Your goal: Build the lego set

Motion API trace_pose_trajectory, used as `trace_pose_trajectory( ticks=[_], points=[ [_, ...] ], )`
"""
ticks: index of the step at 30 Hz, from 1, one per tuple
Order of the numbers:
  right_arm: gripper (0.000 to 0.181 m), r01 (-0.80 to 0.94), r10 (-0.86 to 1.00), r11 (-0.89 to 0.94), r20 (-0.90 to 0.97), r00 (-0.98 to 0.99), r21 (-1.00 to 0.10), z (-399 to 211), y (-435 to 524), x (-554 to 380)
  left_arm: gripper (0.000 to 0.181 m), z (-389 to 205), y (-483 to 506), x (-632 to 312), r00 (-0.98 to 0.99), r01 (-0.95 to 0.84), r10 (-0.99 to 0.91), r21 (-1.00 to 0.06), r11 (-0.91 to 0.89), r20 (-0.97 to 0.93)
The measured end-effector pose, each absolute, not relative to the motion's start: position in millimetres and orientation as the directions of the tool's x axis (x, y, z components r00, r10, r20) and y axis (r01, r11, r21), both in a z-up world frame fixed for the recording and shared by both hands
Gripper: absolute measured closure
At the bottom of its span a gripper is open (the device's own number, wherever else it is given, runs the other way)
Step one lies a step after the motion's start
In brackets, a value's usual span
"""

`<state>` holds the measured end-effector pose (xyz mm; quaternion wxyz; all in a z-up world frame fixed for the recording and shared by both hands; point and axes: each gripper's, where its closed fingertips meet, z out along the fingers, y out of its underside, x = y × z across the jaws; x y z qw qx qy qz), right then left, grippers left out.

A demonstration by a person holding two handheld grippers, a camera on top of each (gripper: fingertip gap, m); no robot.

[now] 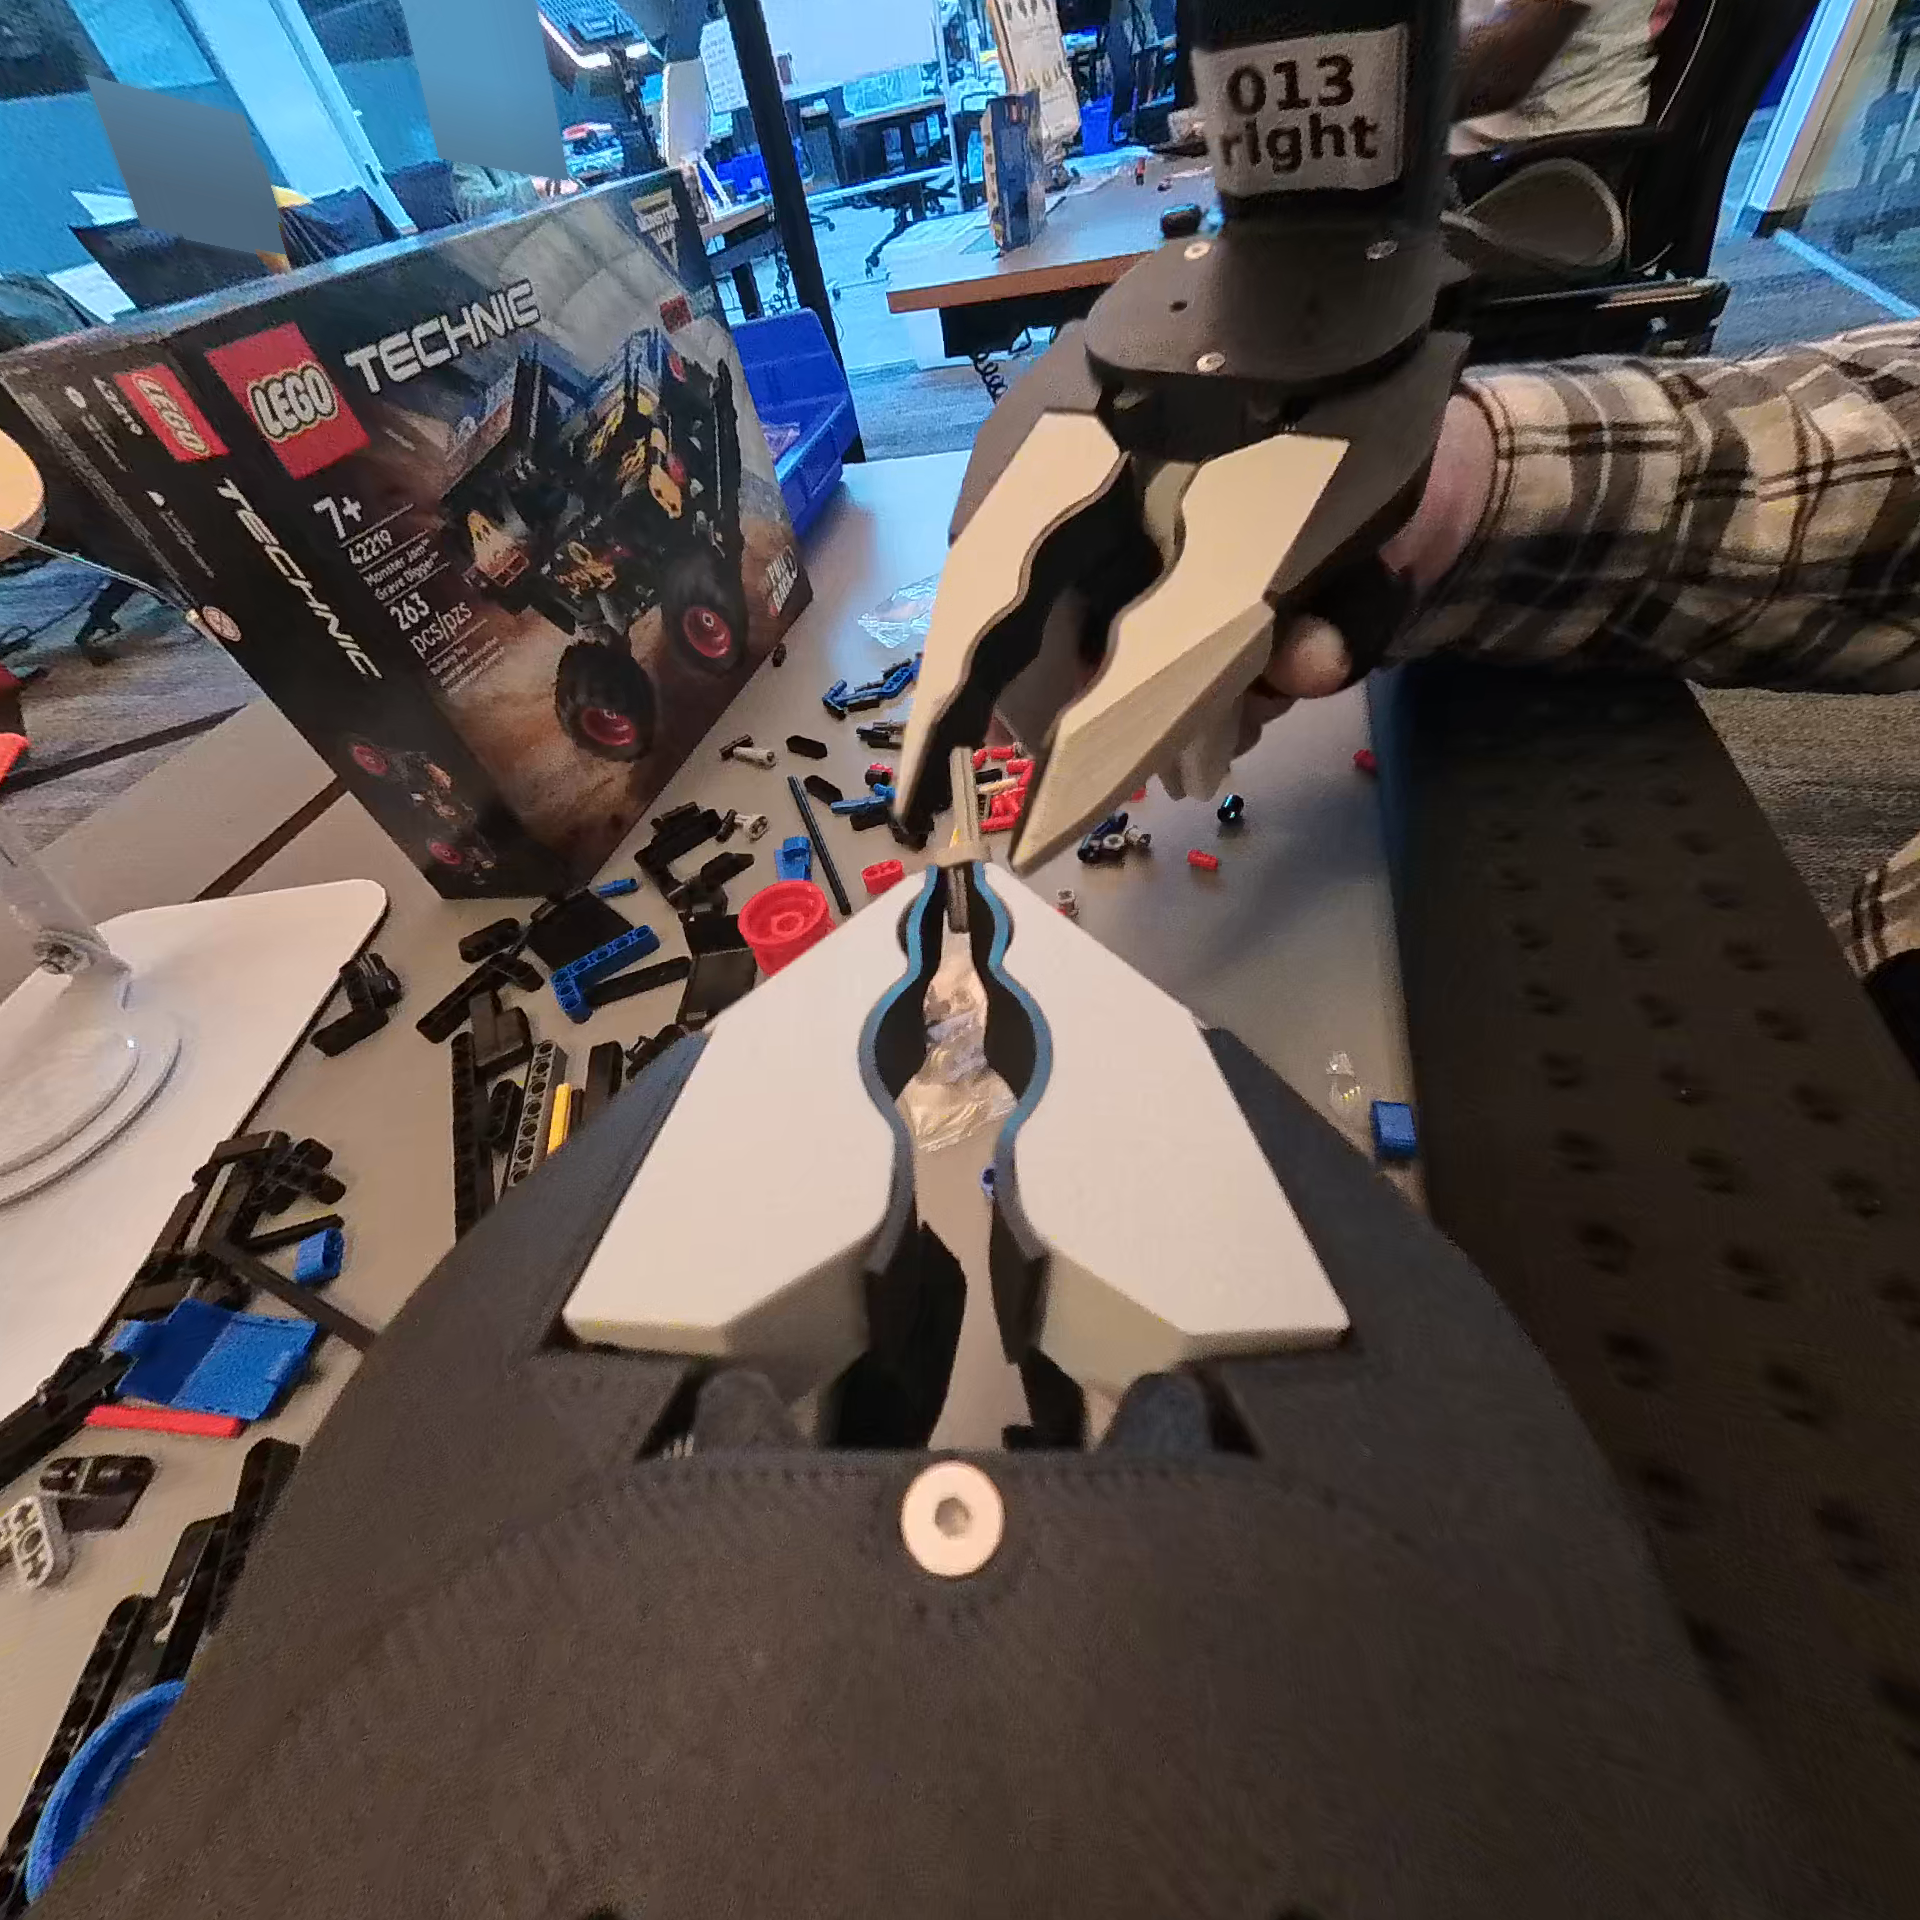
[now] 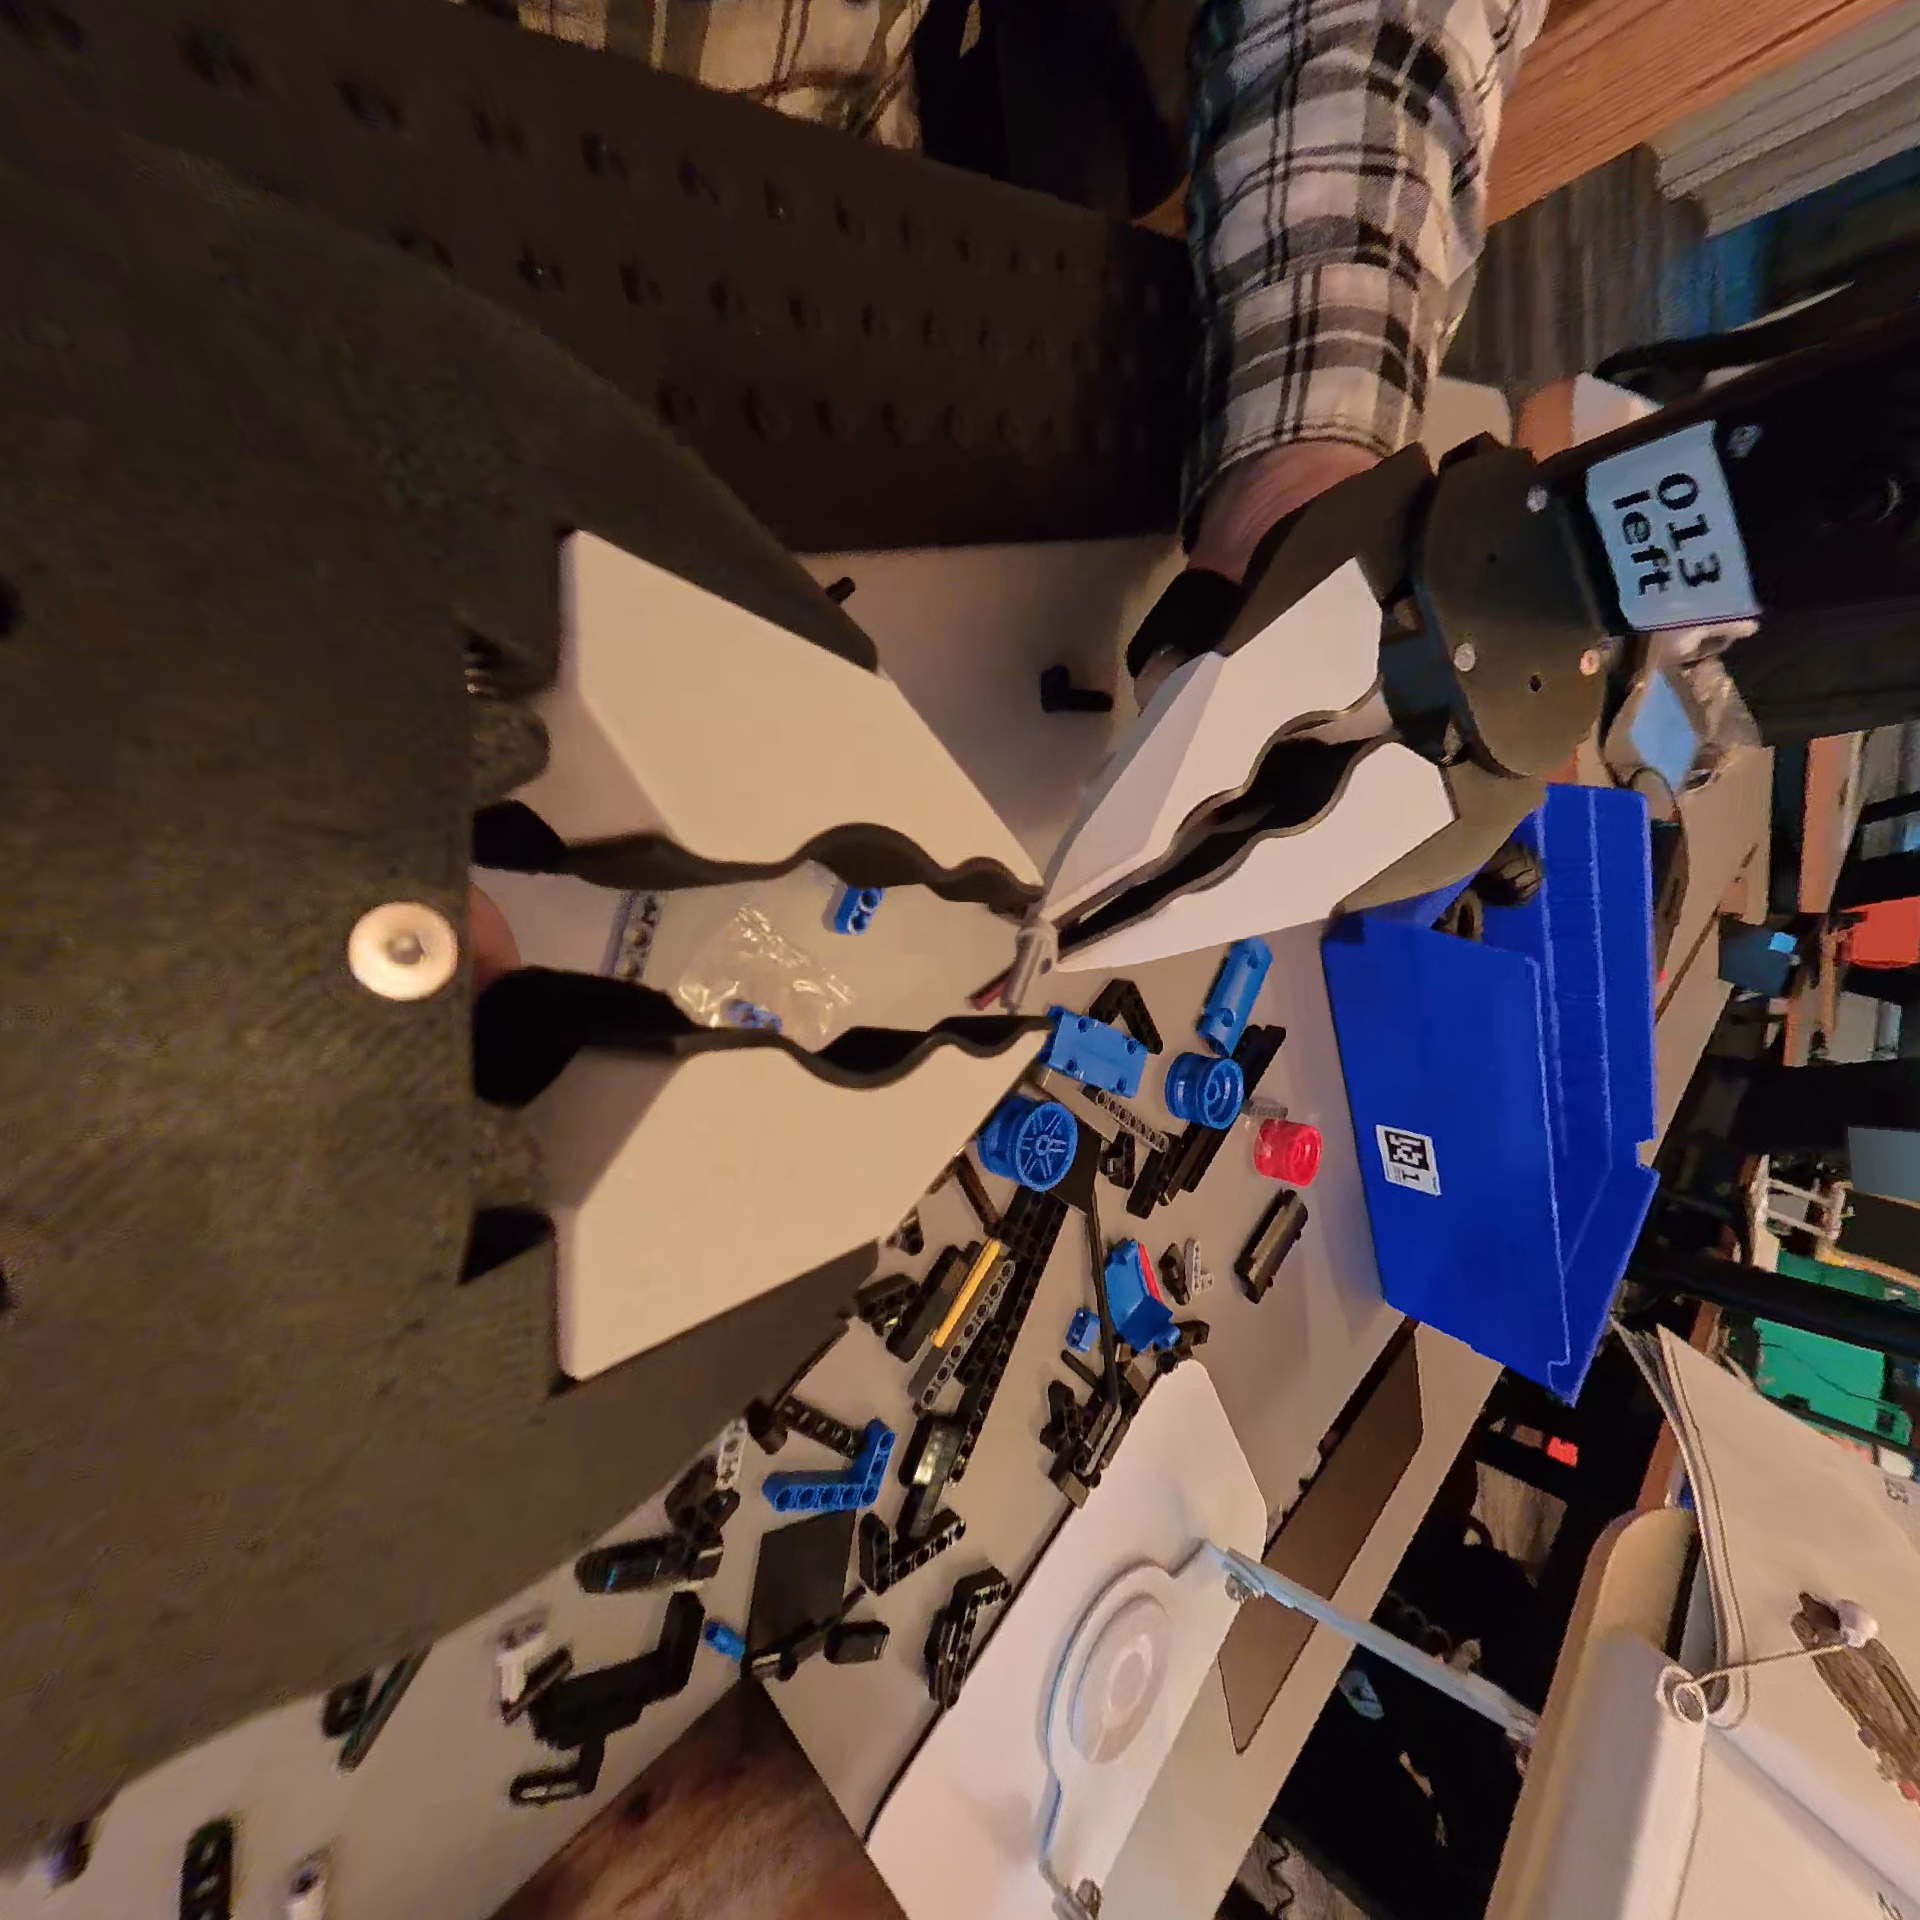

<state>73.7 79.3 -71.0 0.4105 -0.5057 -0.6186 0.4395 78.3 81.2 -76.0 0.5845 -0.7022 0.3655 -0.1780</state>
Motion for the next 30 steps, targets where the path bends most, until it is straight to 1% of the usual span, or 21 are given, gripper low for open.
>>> trace_pose_trajectory(
  ticks=[9,11,13,21,25,28,30],
  points=[
    [0.169,0.214,0.983,0.029,-0.011,-0.183,-0.976,-66.6,78.4,75.3,0.178,-76.5,82.0,81.9,0.664,-0.293,-0.728,-0.955,-0.042,-0.172],
    [0.176,0.197,0.981,0.027,-0.012,-0.195,-0.98,-64.2,76.9,76.2,0.178,-77.4,82.2,82.7,0.661,-0.294,-0.731,-0.955,-0.042,-0.171],
    [0.177,0.187,0.978,0.033,-0.006,-0.207,-0.982,-62.8,74.1,76.5,0.178,-78.3,82.4,83.6,0.658,-0.298,-0.732,-0.954,-0.04,-0.175],
    [0.178,0.174,0.975,0.036,-0.004,-0.222,-0.984,-62.0,73.2,78.2,0.178,-78.0,83.3,85.1,0.658,-0.3,-0.73,-0.953,-0.028,-0.186],
    [0.178,0.151,0.973,0.015,-0.02,-0.229,-0.988,-57.9,74.4,80.6,0.17,-82.5,85.8,83.5,0.664,-0.327,-0.719,-0.944,-0.036,-0.203],
    [0.178,0.14,0.973,-0.005,-0.038,-0.229,-0.99,-55.9,77.0,82.3,0.179,-79.8,85.0,84.3,0.663,-0.327,-0.717,-0.945,-0.022,-0.213],
    [0.178,0.134,0.971,-0.023,-0.054,-0.234,-0.991,-54.9,77.6,83.2,0.181,-78.3,84.1,84.9,0.659,-0.33,-0.718,-0.944,-0.011,-0.222]
  ],
)
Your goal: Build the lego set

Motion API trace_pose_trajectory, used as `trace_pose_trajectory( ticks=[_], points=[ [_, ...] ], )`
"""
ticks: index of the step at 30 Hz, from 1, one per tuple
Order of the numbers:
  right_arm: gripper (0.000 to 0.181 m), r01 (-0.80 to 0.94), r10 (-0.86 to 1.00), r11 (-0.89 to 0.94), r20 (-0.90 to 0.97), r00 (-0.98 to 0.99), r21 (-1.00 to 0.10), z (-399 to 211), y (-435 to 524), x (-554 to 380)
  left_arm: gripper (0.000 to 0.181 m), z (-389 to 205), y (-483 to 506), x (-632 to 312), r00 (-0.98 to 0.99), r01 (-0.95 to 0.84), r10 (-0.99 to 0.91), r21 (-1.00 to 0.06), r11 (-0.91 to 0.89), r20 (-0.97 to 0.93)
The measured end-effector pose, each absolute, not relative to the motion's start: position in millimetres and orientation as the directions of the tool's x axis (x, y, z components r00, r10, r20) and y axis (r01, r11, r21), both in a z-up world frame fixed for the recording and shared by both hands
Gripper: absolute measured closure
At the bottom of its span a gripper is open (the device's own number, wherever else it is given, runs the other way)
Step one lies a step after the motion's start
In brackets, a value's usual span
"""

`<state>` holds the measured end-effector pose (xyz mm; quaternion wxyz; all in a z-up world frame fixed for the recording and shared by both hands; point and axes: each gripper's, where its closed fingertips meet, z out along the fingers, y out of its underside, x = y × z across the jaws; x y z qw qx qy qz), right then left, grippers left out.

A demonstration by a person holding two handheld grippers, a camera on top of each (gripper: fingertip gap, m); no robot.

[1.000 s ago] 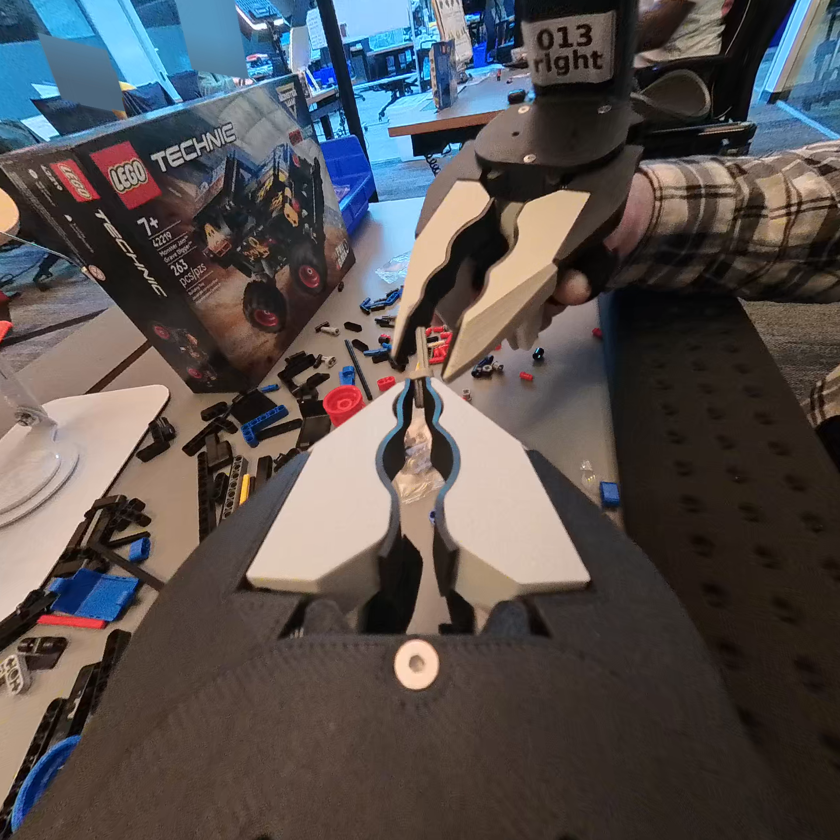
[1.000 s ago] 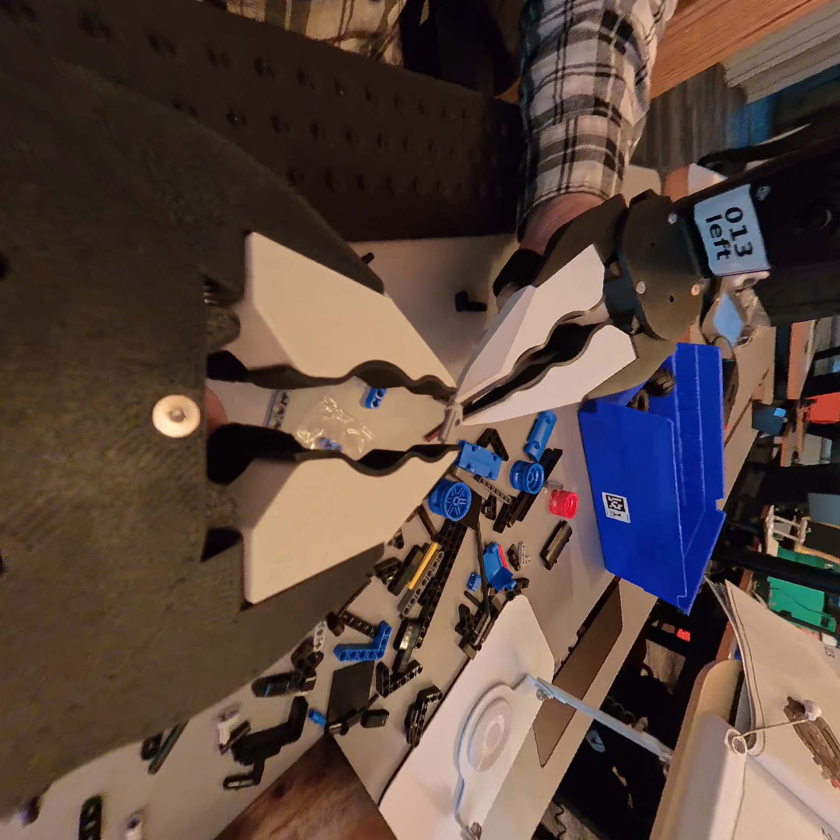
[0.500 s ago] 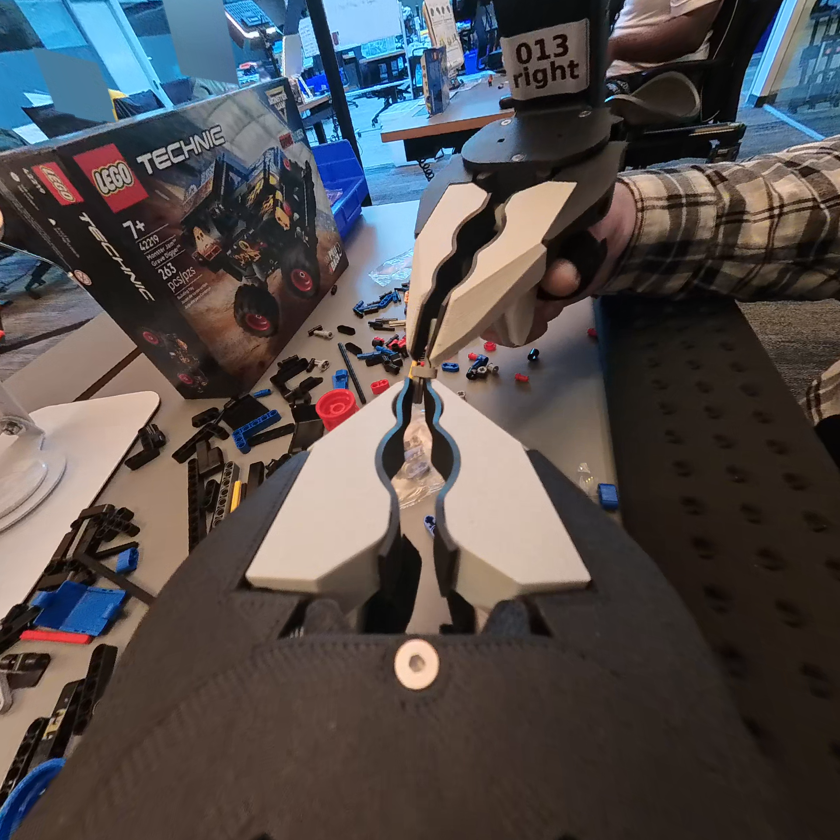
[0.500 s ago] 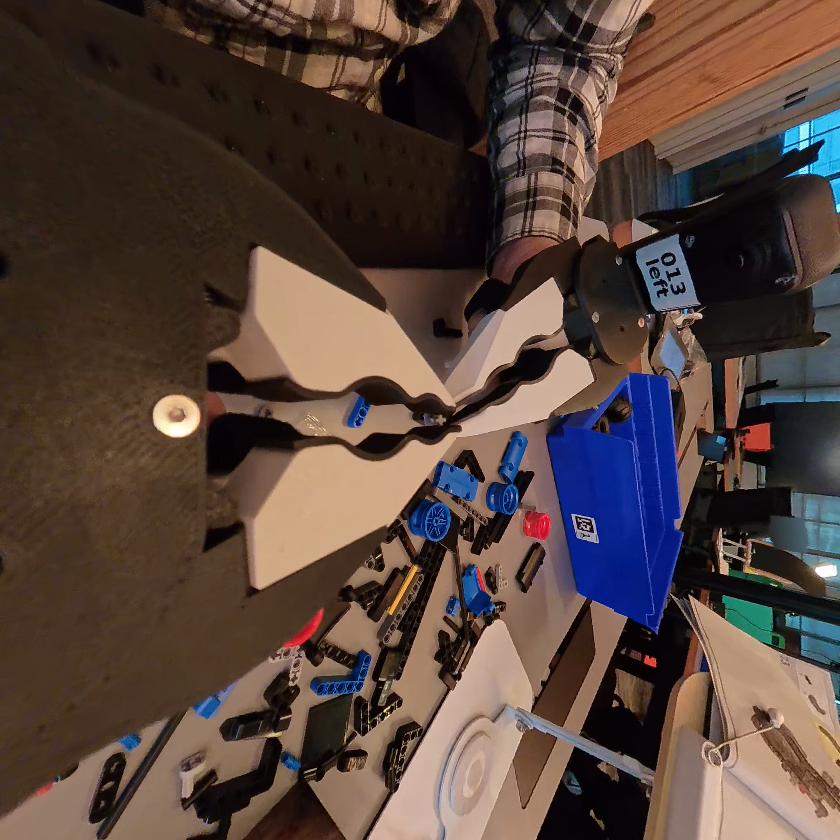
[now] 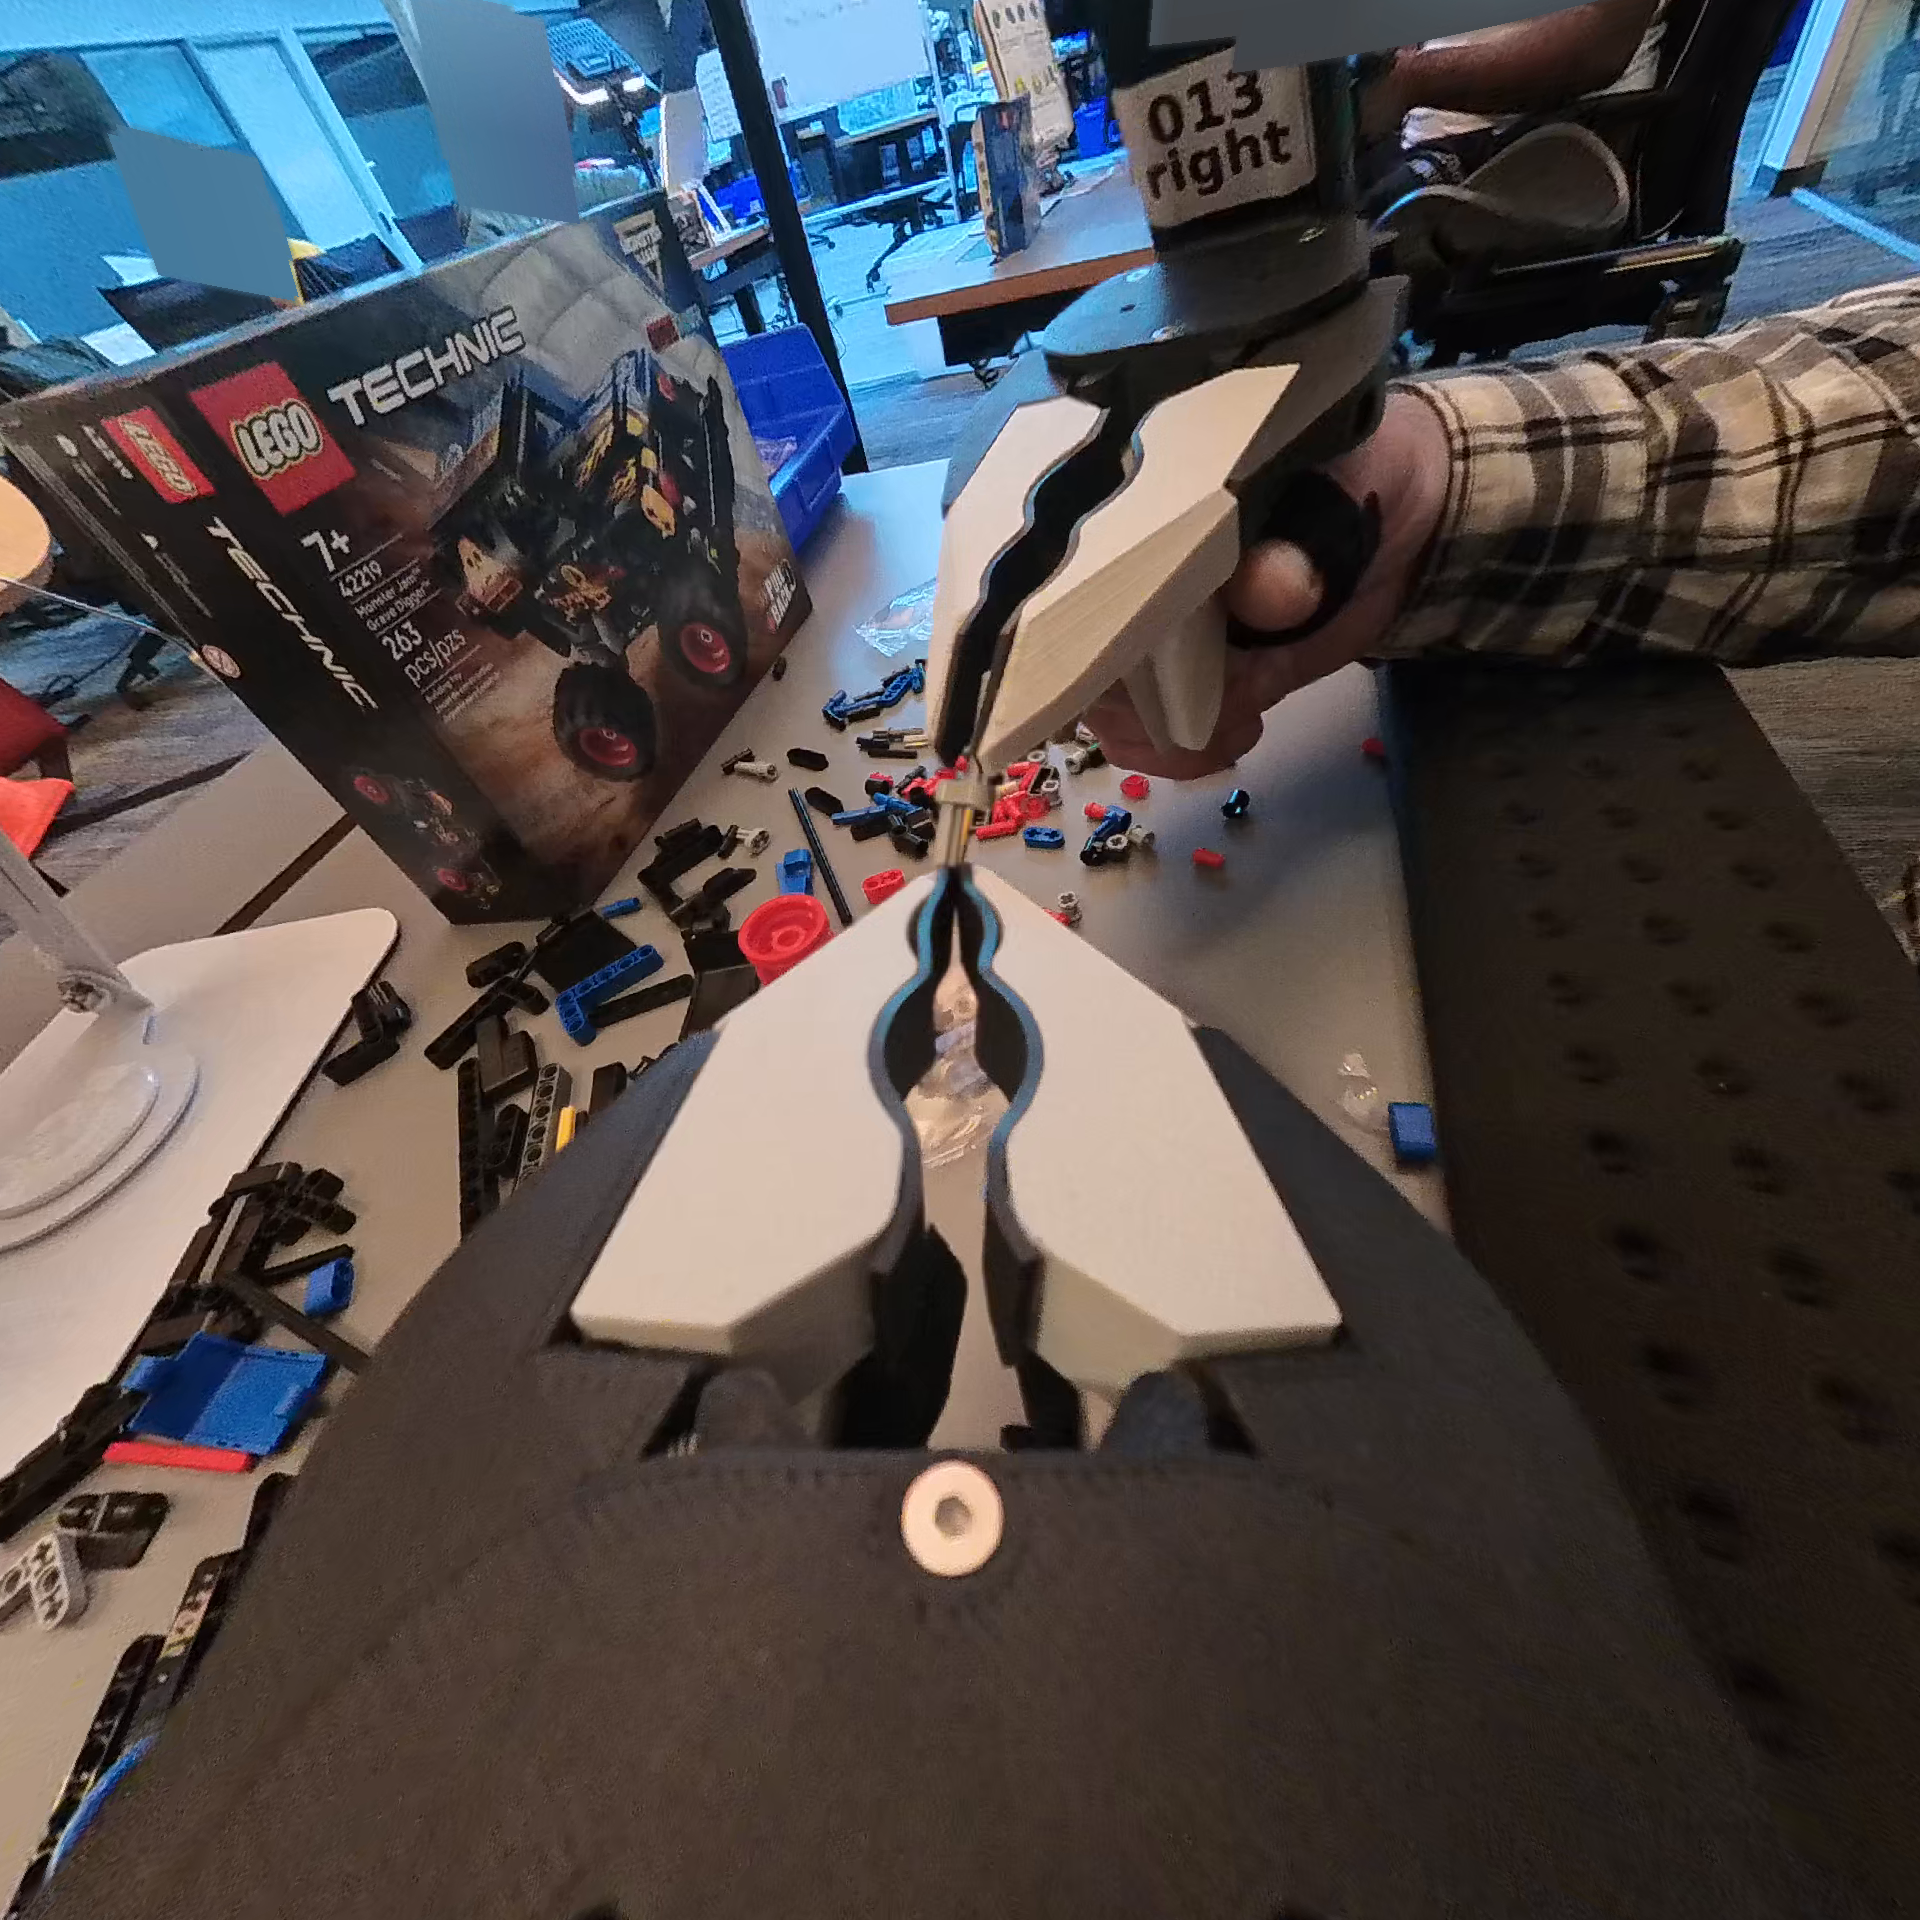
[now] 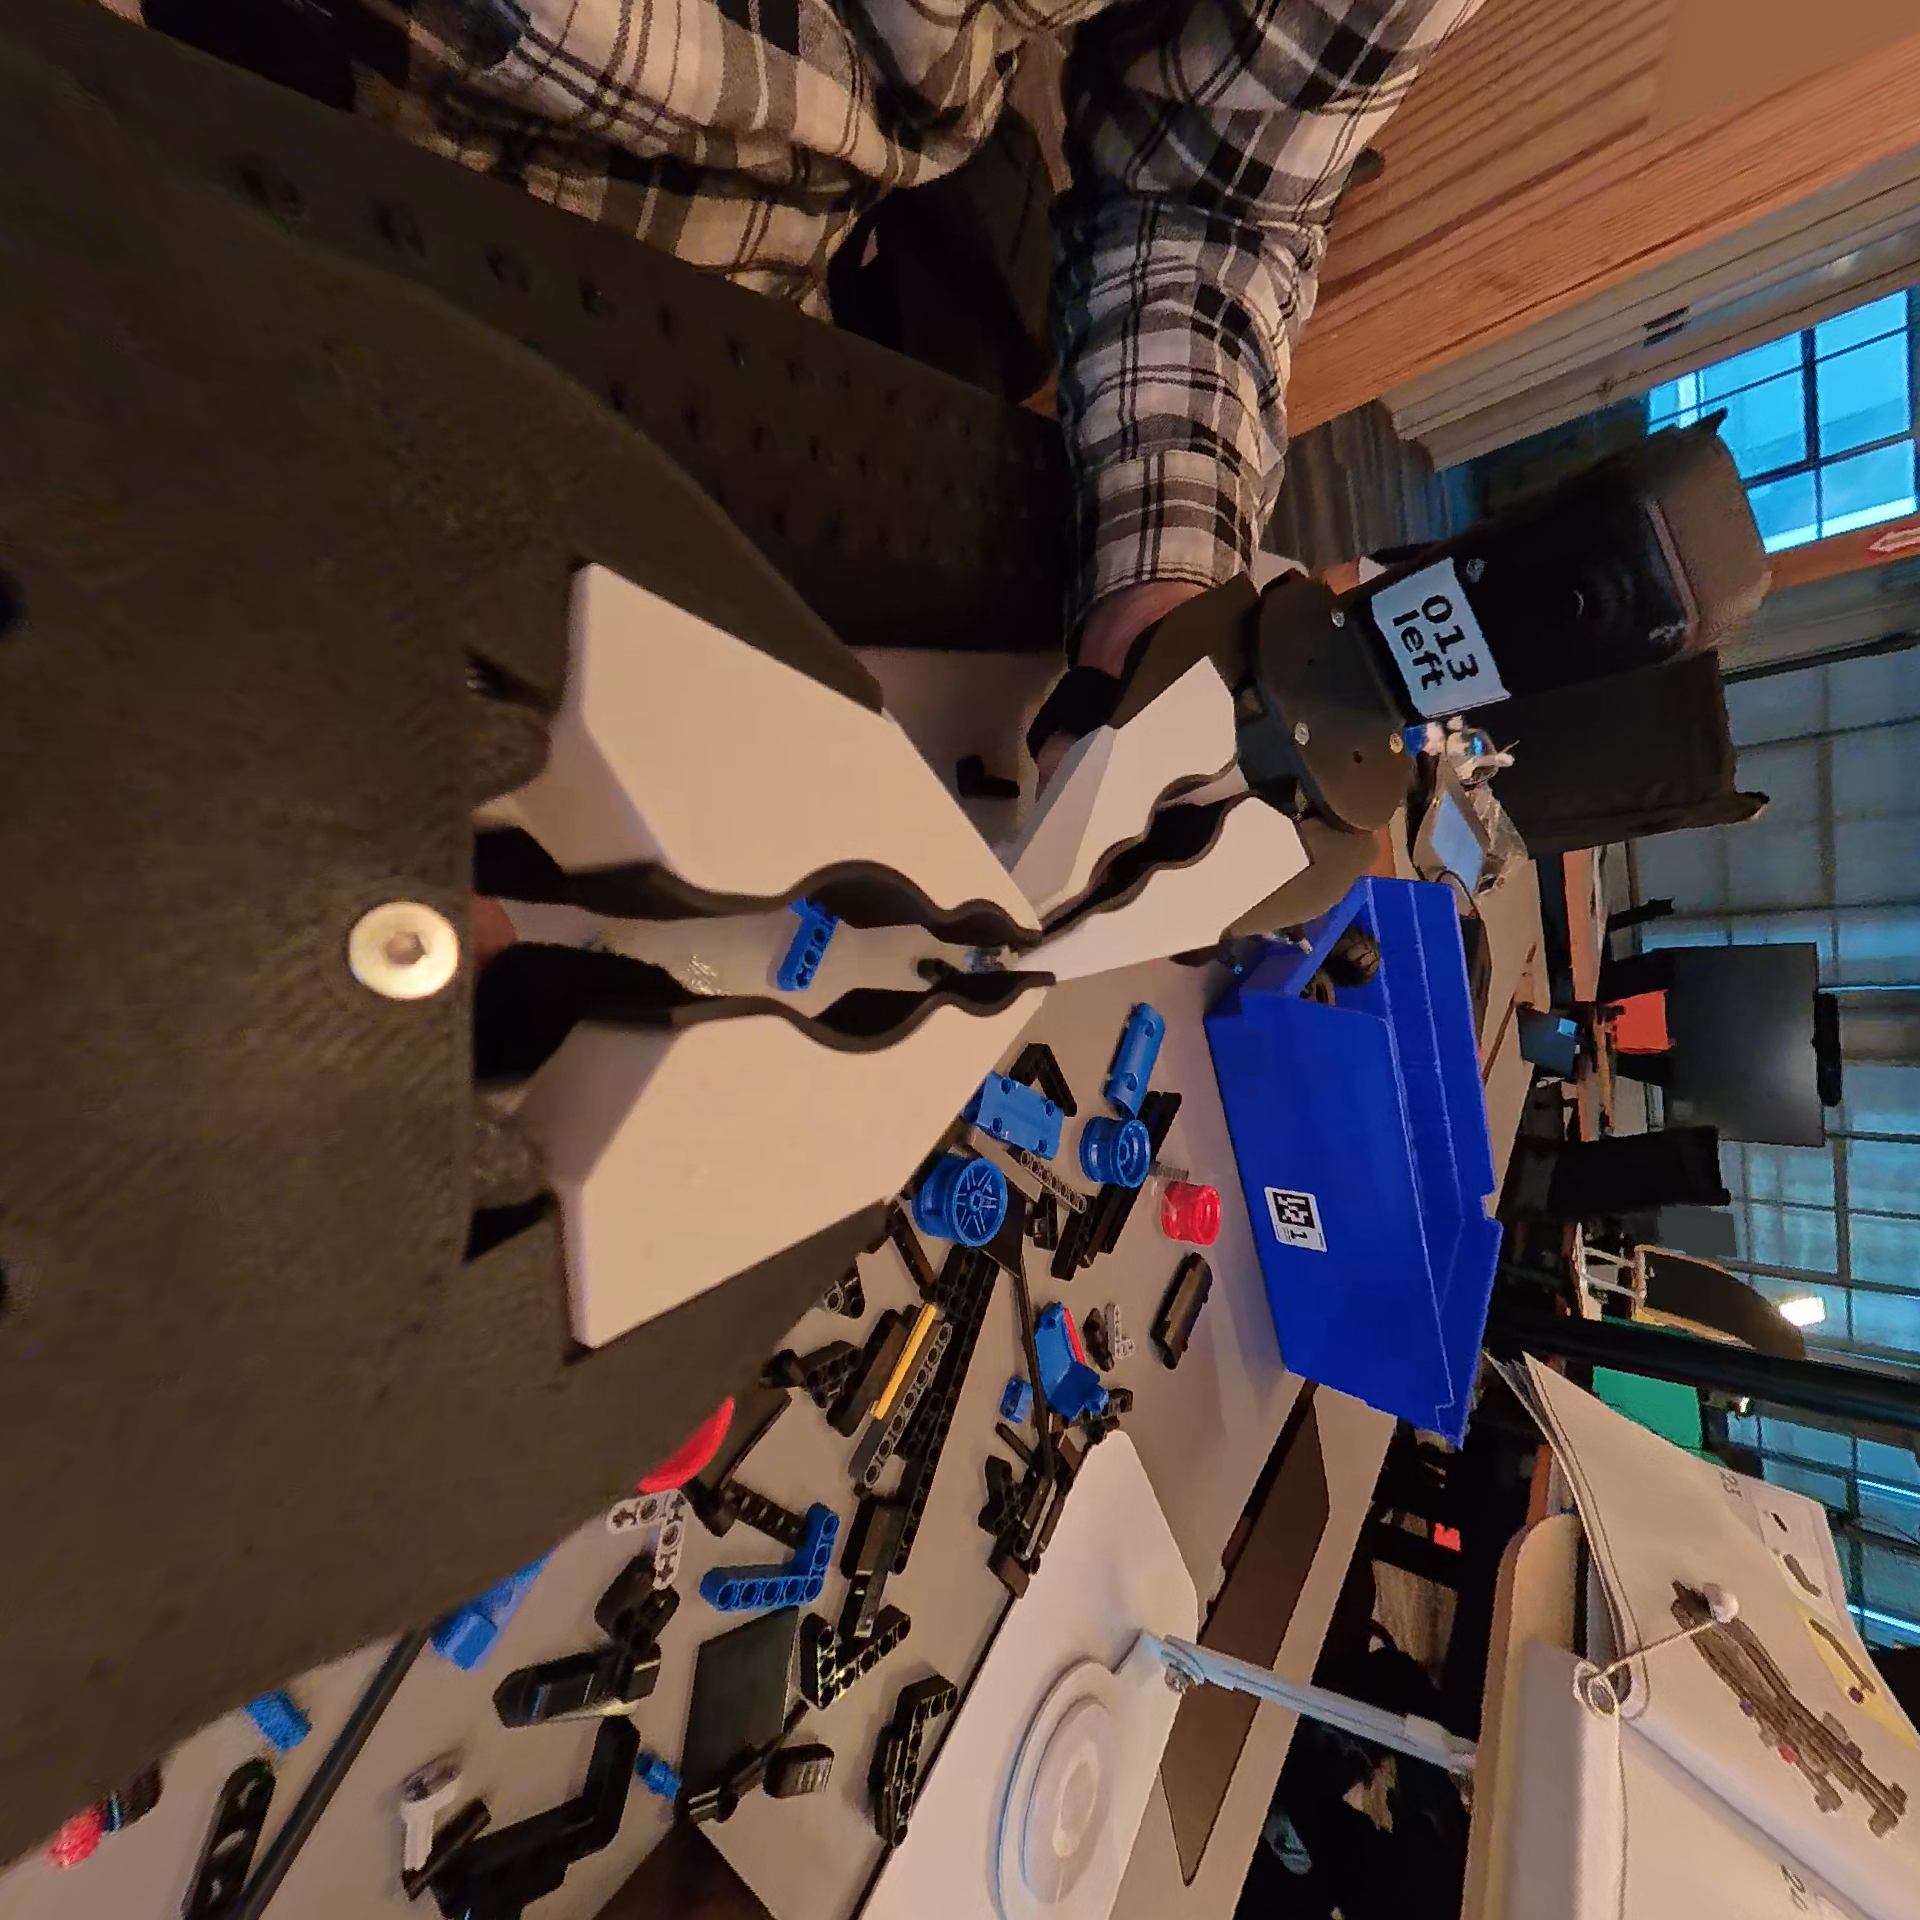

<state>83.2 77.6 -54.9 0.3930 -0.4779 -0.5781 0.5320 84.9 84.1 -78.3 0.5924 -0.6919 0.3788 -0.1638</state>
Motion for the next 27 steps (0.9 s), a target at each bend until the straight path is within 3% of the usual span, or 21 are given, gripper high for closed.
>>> trace_pose_trajectory(
  ticks=[12,17,22,27],
  points=[
    [0.178,0.112,0.966,-0.062,-0.088,-0.244,-0.992,-50.3,83.8,89.8,0.181,-74.1,87.6,81.2,0.684,-0.362,-0.679,-0.932,0.003,-0.267],
    [0.178,0.105,0.956,-0.086,-0.112,-0.27,-0.991,-48.4,81.4,91.0,0.164,-75.0,87.2,87.4,0.671,-0.361,-0.694,-0.933,0.001,-0.26],
    [0.178,0.11,0.943,-0.086,-0.117,-0.311,-0.99,-49.3,72.0,89.7,0.179,-76.8,84.2,98.5,0.645,-0.376,-0.713,-0.926,0.017,-0.275],
    [0.177,0.118,0.949,-0.076,-0.108,-0.295,-0.99,-51.1,73.4,87.7,0.179,-78.4,85.0,95.6,0.648,-0.375,-0.712,-0.927,0.01,-0.271]
  ],
)
